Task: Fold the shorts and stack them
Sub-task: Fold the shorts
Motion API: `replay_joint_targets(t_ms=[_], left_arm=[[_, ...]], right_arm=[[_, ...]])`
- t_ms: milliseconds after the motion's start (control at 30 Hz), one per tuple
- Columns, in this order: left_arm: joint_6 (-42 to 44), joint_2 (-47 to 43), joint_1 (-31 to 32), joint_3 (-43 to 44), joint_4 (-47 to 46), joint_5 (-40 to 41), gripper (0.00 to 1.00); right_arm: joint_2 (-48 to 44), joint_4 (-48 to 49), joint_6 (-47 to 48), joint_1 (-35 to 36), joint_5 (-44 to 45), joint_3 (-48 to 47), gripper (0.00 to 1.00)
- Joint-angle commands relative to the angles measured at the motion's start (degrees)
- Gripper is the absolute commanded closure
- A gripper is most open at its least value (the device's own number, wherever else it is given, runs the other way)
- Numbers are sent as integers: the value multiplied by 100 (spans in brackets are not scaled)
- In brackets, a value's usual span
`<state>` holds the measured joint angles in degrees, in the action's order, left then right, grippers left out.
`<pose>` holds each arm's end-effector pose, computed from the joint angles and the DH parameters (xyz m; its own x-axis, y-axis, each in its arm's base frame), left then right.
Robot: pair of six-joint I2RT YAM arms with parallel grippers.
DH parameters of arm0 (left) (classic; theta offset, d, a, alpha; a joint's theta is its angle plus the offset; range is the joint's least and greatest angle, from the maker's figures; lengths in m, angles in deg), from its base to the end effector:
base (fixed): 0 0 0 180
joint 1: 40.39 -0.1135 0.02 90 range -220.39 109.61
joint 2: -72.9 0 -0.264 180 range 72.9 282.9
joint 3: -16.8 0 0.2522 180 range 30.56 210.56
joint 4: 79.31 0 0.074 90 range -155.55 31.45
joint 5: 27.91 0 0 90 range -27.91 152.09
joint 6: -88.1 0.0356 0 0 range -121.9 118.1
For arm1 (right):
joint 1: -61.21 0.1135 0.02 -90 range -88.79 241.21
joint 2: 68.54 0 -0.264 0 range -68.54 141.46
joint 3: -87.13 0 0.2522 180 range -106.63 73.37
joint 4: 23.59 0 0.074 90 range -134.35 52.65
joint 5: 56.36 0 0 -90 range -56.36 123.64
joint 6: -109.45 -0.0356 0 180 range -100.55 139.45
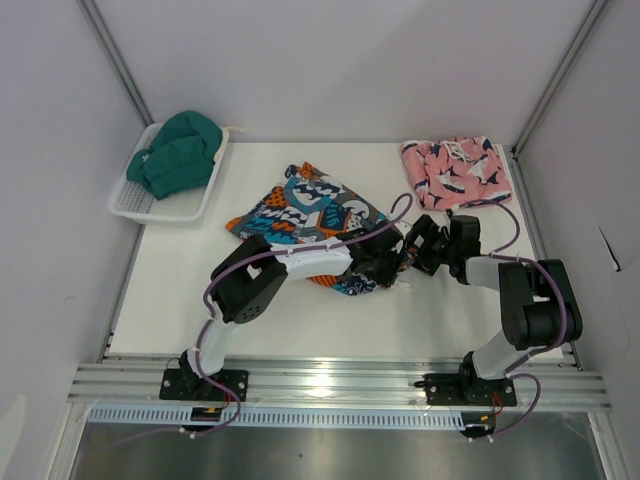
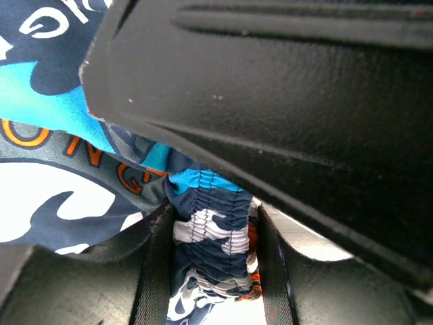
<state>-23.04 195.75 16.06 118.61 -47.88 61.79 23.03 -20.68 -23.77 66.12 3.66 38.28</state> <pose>0.2570 -0.3879 0.1578 -0.7100 0.4181 -0.5667 0.6209 0.7513 -0.2236 0.2905 0.0428 0.1392 -0.7775 0.5286 -0.3407 0.1041 0.6425 0.7592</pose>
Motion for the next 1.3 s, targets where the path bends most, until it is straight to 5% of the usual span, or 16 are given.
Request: replay_joint_targets(t_ms=[0,433,767,967,1267], left_arm=[[-241,-59,-55,-183,105,-331,51],[-381,-164,-178,-174,131,-261,52],[-425,-244,-266,-288,158,-173,53],[-531,-253,-310,-183,105,-313,53],[-733,-437,-310,-428,-176,-577,54]], right_arm=[[20,-673,51,388,-88,335,1],[-824,-1936,-231,555,254,776,1],[-1536,-2800,350,28,468,653,0],[-1985,-1958,-431,45,-271,1241,1],[-1695,-448,-1555,89,-237,1461,1]])
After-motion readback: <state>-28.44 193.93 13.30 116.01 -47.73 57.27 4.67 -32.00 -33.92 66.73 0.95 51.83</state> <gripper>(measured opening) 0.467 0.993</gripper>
